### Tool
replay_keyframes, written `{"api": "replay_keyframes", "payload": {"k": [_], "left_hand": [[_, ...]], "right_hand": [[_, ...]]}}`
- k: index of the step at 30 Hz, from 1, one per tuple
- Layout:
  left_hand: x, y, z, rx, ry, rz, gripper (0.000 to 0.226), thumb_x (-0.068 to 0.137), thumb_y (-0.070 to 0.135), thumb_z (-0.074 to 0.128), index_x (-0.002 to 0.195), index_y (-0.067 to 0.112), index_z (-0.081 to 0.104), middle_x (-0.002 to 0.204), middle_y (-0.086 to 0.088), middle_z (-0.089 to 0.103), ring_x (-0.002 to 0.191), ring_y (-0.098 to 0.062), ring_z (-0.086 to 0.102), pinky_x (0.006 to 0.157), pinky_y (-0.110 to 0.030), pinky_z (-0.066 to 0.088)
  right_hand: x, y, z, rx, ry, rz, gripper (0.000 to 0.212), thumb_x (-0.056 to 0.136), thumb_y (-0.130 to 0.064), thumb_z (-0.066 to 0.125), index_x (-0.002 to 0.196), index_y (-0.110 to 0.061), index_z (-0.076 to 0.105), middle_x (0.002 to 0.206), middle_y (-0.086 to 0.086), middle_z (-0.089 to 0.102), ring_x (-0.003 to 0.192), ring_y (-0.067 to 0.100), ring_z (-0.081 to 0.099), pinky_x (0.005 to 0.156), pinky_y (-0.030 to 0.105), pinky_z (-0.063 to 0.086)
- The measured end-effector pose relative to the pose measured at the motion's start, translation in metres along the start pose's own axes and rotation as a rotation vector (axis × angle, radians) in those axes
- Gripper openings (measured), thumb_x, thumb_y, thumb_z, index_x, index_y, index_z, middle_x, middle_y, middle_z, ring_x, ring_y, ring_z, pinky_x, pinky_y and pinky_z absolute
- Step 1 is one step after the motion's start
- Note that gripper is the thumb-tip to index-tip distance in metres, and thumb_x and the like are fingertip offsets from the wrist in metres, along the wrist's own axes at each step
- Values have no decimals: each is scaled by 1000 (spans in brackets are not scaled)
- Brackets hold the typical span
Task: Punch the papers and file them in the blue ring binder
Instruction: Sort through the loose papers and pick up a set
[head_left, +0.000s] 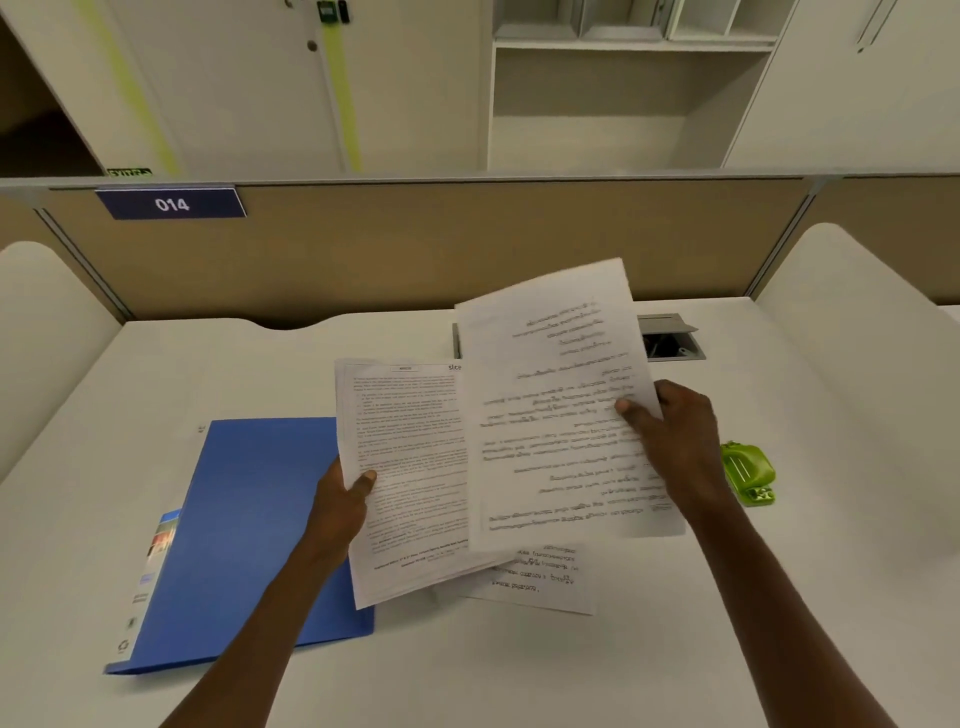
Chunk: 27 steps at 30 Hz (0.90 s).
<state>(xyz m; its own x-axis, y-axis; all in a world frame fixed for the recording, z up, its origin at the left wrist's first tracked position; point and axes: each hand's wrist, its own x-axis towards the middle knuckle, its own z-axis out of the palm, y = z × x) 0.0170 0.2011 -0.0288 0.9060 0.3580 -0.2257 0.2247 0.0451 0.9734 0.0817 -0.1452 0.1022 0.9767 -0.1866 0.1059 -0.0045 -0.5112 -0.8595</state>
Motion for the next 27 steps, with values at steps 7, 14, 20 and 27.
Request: {"api": "replay_keyframes", "payload": {"k": [7,14,20,27], "left_hand": [[-6,14,20,-136,-140,-90,34,94,15,58,128,18,57,116,-6,69,104,-25,67,85,-42,57],[-13,22,30,-165,-251,-92,35,88,19,61,122,11,62,112,-12,71,102,-30,68,81,-41,58],[-11,11,32,-229,-206,-216,28,92,28,59,114,14,67,113,-20,69,100,-36,67,87,-50,55],[-9,10,42,-340,-127,-359,44,88,55,52,113,21,65,109,-7,73,99,-25,70,87,-43,56]], "right_hand": [[-14,2,49,261,-239,165,8,85,-27,71,89,-20,72,83,-2,77,69,15,74,63,30,61],[-22,27,91,196,-307,232,26,87,-28,68,105,-11,60,104,3,71,87,20,70,77,38,59],[-29,31,103,264,-246,204,38,83,-19,72,113,-23,48,100,-4,70,82,12,71,59,15,53],[-34,35,120,239,-189,168,42,85,-16,69,118,-27,46,98,-6,66,83,11,70,64,21,56]]}}
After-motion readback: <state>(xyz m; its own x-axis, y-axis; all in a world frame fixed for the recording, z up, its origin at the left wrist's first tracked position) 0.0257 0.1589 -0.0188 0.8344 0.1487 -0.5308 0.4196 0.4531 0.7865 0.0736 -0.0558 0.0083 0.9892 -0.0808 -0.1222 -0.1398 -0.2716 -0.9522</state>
